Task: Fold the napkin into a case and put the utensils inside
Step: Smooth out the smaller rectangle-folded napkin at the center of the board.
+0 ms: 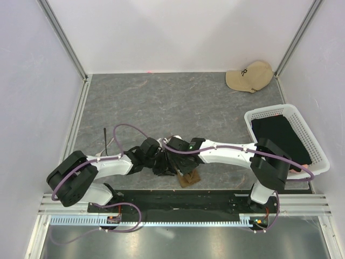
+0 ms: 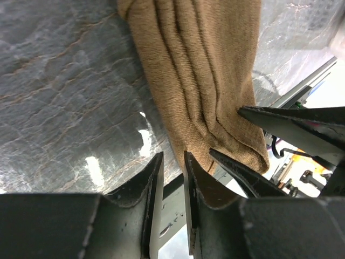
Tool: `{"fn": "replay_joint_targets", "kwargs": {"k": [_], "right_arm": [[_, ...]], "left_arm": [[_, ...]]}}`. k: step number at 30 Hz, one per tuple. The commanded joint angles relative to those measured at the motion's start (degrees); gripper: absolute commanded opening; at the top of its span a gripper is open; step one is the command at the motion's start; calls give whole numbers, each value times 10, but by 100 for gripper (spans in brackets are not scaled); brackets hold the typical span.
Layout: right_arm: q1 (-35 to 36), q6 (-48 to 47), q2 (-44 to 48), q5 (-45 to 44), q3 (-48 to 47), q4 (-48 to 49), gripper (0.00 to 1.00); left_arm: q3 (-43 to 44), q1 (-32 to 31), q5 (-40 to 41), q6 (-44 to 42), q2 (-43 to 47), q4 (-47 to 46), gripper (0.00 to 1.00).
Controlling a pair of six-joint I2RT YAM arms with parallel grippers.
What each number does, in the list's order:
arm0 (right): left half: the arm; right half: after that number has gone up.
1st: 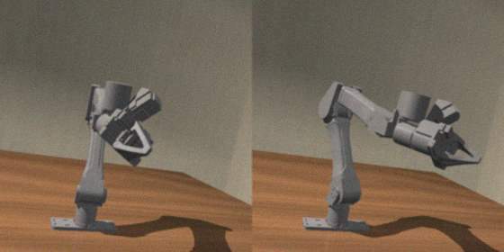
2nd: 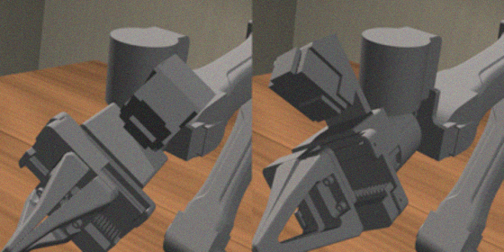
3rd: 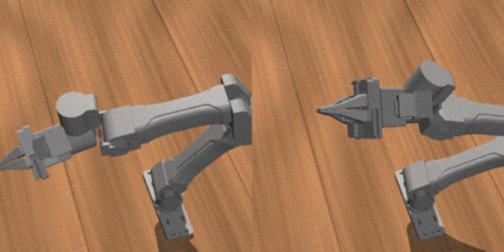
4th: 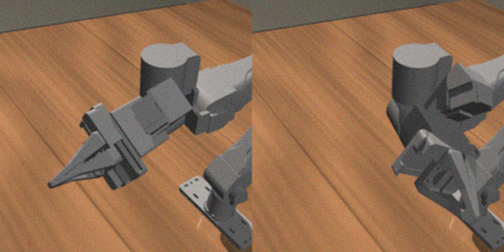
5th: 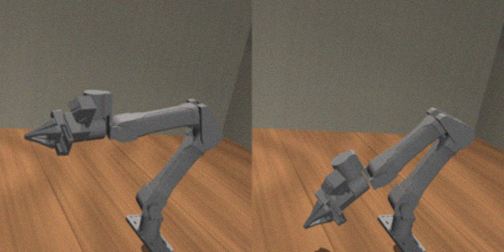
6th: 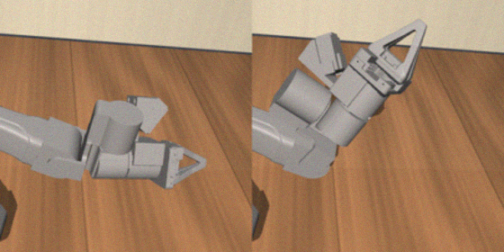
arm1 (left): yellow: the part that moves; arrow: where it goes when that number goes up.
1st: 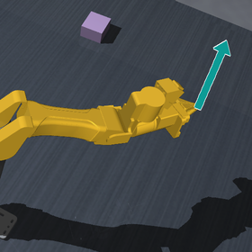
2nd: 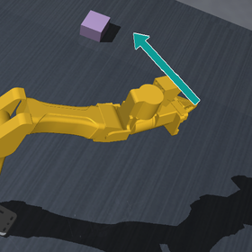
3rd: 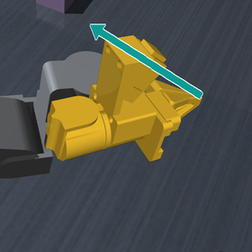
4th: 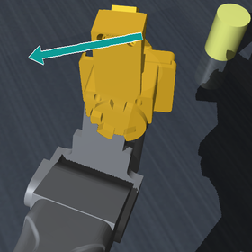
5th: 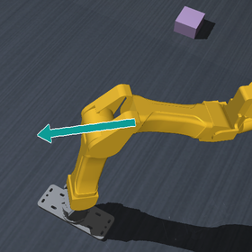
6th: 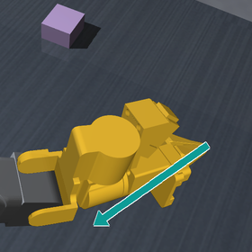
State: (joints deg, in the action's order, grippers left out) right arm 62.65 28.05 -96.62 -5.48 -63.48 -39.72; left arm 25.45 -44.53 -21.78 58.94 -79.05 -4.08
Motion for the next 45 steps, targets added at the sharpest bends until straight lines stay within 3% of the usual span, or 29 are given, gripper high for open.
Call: {"fn": "replay_joint_targets", "kwargs": {"k": [1, 7, 12, 15, 16, 19, 21, 31, 41, 45], "right_arm": [[14, 5, -13, -37, -27, -21, 51], [26, 21, -21, -56, -30, -24, 51], [32, 31, -23, -67, -36, -20, 43], [32, 36, -23, -71, -38, -21, 28], [32, 38, -24, -73, -39, -21, 18], [32, 44, -21, -70, -45, -22, 4], [32, 50, -17, -60, -52, -23, 0], [32, 82, 8, -16, -53, -6, 0], [30, 112, -20, -12, 19, 74, 0], [27, 118, -4, -12, 35, 98, 19]], "left_arm": [[-14, -4, -6, 40, -10, -57, 27], [-33, -5, -6, 64, -13, -88, 25], [-44, -12, -2, 80, -14, -115, 23], [-44, -22, -1, 89, -24, -129, 21], [-44, -25, -1, 90, -27, -131, 20], [-41, -35, 3, 94, -37, -137, 18], [-41, -39, 4, 99, -43, -144, 15], [-42, -49, 15, 106, -42, -144, 8], [-44, -50, 26, 104, -27, -128, 6], [-44, -49, 50, 85, 12, -67, 6]]}}
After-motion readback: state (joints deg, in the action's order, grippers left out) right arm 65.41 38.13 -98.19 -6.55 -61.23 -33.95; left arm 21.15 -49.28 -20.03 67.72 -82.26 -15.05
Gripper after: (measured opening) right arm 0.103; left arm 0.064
